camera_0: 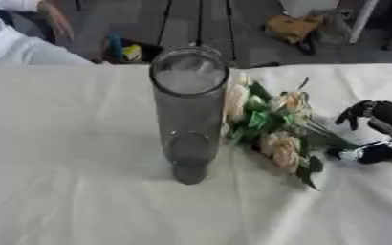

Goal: Arrange flowers into the vase.

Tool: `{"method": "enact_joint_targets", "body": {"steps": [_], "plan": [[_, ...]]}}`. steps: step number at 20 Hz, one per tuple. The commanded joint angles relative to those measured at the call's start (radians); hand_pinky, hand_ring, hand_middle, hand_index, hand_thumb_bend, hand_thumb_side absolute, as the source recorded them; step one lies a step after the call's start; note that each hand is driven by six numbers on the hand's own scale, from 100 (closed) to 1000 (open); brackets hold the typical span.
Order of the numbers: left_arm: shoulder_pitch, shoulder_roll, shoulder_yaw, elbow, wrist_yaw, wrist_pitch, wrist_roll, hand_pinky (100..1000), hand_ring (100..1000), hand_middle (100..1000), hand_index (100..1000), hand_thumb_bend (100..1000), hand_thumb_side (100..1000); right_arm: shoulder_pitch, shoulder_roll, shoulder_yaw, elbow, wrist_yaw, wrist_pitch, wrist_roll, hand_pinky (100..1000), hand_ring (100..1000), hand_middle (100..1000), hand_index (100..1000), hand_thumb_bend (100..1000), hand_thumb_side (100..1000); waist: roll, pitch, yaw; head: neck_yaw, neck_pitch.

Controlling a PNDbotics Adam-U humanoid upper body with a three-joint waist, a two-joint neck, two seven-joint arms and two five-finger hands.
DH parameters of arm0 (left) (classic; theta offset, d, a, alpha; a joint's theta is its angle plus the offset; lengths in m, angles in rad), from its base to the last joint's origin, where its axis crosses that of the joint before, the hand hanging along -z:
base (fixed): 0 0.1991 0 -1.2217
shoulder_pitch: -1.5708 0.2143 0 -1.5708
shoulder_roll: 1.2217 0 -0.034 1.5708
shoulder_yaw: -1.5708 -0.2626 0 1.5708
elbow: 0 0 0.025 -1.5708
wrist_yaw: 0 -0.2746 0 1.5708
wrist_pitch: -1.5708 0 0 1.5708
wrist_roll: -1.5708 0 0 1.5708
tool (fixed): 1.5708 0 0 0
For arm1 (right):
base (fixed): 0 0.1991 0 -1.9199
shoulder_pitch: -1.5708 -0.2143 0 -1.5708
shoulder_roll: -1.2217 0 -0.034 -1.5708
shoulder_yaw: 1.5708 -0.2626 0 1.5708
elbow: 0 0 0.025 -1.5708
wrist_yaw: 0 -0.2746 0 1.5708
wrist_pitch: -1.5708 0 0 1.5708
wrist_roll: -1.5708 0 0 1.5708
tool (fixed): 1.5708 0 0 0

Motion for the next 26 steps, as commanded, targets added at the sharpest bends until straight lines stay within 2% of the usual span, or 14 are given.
{"method": "enact_joint_targets", "body": {"steps": [1,6,16,19,26], "plan": [[-0.007,0.007,-0.007,-0.016,-0.003,-0.001,-0.007,543,590,714,867,100,1000,-0.003,-0.024,-0.006,-0.019,-0.014,-0.010,0.004,686,664,410,681,354,449,0.007,0.001,0.002,0.001,-0.008],[-0.008,0.008,-0.007,-0.016,-0.003,-0.001,-0.009,543,590,715,867,100,1000,0.001,-0.030,-0.018,-0.041,-0.063,-0.003,0.014,690,666,404,683,338,468,0.006,0.001,0.002,0.002,-0.008],[-0.010,0.008,-0.008,-0.016,-0.003,0.001,-0.012,543,591,716,866,100,1000,0.001,-0.036,-0.015,-0.046,-0.091,0.005,0.023,674,649,392,672,133,506,0.002,0.004,0.006,0.004,-0.009],[-0.010,0.008,-0.008,-0.016,-0.003,0.001,-0.013,543,591,716,866,100,1000,-0.001,-0.037,-0.014,-0.045,-0.092,0.006,0.022,673,649,393,672,129,506,0.001,0.005,0.007,0.004,-0.010],[-0.009,0.006,-0.009,-0.016,-0.005,0.003,-0.015,543,591,716,865,100,1000,-0.003,-0.040,-0.005,-0.033,-0.061,0.003,0.036,667,649,404,670,152,443,0.000,0.007,0.007,0.001,-0.012]]}}
